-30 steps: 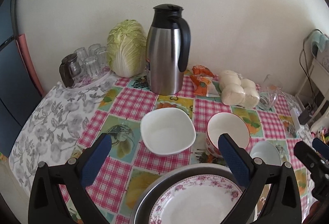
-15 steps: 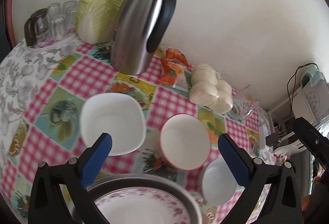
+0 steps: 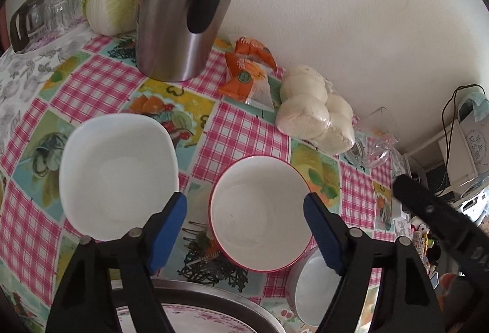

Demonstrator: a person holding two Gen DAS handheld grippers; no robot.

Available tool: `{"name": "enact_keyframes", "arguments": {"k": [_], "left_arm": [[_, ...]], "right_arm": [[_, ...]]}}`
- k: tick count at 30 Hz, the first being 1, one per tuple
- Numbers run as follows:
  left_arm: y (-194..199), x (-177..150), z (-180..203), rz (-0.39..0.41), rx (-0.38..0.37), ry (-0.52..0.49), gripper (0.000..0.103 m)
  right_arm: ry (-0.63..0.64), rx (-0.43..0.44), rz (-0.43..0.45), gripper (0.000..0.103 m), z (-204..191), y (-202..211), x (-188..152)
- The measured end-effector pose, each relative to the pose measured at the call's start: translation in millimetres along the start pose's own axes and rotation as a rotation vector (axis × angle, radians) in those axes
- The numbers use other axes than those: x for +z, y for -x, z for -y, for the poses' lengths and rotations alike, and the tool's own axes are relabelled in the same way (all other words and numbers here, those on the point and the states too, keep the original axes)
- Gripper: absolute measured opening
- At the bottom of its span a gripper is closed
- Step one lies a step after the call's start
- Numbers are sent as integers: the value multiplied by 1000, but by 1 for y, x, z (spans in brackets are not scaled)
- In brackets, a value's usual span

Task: Organize plates and bowls
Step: 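Move the right tool up and over to the red-rimmed strawberry bowl, then close the right gripper on the strawberry bowl's rim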

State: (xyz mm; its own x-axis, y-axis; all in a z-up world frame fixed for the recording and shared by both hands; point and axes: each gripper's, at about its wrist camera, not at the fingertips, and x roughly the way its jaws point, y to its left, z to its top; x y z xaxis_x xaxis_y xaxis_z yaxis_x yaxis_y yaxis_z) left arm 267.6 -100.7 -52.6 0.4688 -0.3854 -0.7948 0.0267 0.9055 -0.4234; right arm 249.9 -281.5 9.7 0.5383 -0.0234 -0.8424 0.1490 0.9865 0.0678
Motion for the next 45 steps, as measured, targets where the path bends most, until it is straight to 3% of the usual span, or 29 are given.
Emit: {"name": "enact_keyframes", "arguments": {"k": [4, 10, 12, 18, 26, 35, 45], "left_arm": [[-8, -1, 0, -17, 25, -12, 66], [-17, -1, -9, -46, 4, 21, 52], [-19, -2, -9, -50, 3, 16, 51], [-23, -2, -9, -64, -8, 18, 47], [-31, -3, -13, -79, 15, 16, 38], [-41, -5, -17, -100, 15, 24, 34], [-50, -7, -16, -115, 47, 0, 27]], "right_arm": [[-23, 25, -52, 78, -3, -25, -9], [-3, 27, -98, 60, -11, -48, -17], [-9, 40, -114, 51, -12, -55, -20], [10, 56, -155, 35, -19, -73, -27], [28, 61, -181, 19, -30, -88, -31], [27, 48, -206, 13, -31, -103, -33], [27, 35, -223, 13, -29, -117, -34]]}}
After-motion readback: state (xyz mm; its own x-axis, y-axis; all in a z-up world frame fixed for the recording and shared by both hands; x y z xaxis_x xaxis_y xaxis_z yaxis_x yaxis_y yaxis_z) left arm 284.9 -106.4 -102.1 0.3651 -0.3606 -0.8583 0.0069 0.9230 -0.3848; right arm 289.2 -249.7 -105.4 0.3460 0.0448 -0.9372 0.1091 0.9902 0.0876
